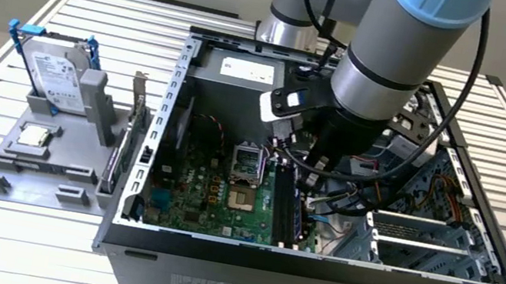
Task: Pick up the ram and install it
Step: 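Press down the ram until it locks into place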
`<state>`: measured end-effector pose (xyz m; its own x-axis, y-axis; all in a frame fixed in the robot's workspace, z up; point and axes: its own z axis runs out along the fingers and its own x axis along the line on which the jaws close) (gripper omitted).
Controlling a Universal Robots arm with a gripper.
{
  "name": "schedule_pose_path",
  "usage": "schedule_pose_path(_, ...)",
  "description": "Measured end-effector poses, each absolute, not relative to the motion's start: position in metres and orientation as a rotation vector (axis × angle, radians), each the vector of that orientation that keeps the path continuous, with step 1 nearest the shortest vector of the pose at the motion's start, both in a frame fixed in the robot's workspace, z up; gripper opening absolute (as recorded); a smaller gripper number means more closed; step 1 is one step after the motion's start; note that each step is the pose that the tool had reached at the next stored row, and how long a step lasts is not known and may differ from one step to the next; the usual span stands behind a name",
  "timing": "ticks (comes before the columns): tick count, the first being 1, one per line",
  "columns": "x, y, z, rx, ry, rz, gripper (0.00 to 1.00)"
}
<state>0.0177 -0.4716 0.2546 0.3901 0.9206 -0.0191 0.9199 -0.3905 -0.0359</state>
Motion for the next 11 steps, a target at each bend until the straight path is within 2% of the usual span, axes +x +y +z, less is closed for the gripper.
schedule_pose_path(11,0.0177,-0.4716,0.2538,-2.426,-1.97,0.059,0.0)
